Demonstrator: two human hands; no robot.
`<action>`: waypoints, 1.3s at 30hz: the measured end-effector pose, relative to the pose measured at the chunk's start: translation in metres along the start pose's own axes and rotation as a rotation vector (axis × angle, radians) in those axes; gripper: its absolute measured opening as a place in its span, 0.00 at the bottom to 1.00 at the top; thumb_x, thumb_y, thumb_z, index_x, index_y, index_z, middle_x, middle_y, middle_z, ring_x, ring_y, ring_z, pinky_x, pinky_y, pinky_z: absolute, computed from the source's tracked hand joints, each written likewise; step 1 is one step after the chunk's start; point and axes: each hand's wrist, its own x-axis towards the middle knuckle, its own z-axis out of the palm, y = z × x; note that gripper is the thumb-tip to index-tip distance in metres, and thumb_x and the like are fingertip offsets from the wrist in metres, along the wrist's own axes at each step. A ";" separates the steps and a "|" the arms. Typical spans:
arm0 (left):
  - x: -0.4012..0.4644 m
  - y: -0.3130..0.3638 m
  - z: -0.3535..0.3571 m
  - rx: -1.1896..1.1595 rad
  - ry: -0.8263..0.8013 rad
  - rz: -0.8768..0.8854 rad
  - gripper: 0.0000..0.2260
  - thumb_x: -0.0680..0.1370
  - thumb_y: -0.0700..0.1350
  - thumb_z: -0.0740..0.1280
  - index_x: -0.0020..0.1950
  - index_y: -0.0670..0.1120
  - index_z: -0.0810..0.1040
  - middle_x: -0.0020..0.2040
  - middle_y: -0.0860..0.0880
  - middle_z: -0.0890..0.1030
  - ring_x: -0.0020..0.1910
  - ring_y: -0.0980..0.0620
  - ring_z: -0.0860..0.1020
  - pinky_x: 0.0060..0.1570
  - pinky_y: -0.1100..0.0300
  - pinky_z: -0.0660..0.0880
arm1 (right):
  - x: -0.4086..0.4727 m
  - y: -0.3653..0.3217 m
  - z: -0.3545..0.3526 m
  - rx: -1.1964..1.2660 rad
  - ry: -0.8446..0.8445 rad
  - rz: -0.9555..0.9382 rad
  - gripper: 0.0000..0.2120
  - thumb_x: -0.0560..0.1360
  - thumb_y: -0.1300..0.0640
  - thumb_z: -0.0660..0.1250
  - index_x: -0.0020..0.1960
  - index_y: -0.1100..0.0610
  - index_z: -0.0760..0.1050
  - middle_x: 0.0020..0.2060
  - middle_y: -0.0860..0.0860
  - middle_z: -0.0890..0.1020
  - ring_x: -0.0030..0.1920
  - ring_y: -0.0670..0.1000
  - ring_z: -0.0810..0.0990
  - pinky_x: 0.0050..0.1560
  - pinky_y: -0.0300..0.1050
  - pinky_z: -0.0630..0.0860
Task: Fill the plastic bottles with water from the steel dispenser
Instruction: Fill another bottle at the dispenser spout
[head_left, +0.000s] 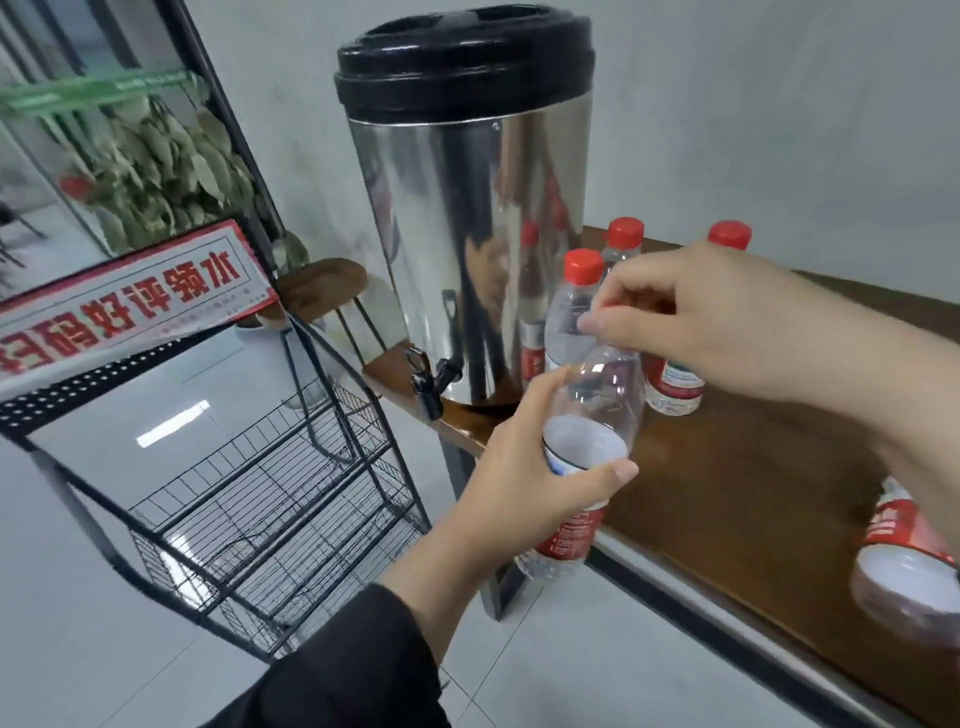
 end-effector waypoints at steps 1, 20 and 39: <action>-0.005 -0.007 -0.008 -0.013 -0.013 0.001 0.36 0.70 0.58 0.76 0.75 0.62 0.66 0.67 0.63 0.77 0.67 0.61 0.76 0.68 0.51 0.75 | -0.002 -0.008 0.005 0.020 -0.028 -0.010 0.11 0.76 0.37 0.63 0.45 0.42 0.79 0.37 0.44 0.82 0.37 0.45 0.79 0.37 0.45 0.73; -0.091 -0.188 -0.125 -0.149 -0.059 -0.203 0.32 0.75 0.52 0.77 0.69 0.73 0.62 0.60 0.59 0.80 0.51 0.60 0.82 0.48 0.64 0.76 | 0.034 -0.109 0.160 -0.118 0.380 0.276 0.23 0.84 0.45 0.59 0.34 0.55 0.69 0.28 0.51 0.75 0.32 0.52 0.74 0.34 0.46 0.66; -0.001 -0.243 -0.069 -0.276 0.156 -0.131 0.32 0.71 0.51 0.79 0.69 0.66 0.67 0.63 0.58 0.77 0.58 0.60 0.78 0.55 0.65 0.74 | 0.098 -0.070 0.173 -0.360 0.143 0.170 0.13 0.80 0.45 0.66 0.46 0.54 0.79 0.34 0.50 0.79 0.35 0.50 0.80 0.32 0.46 0.70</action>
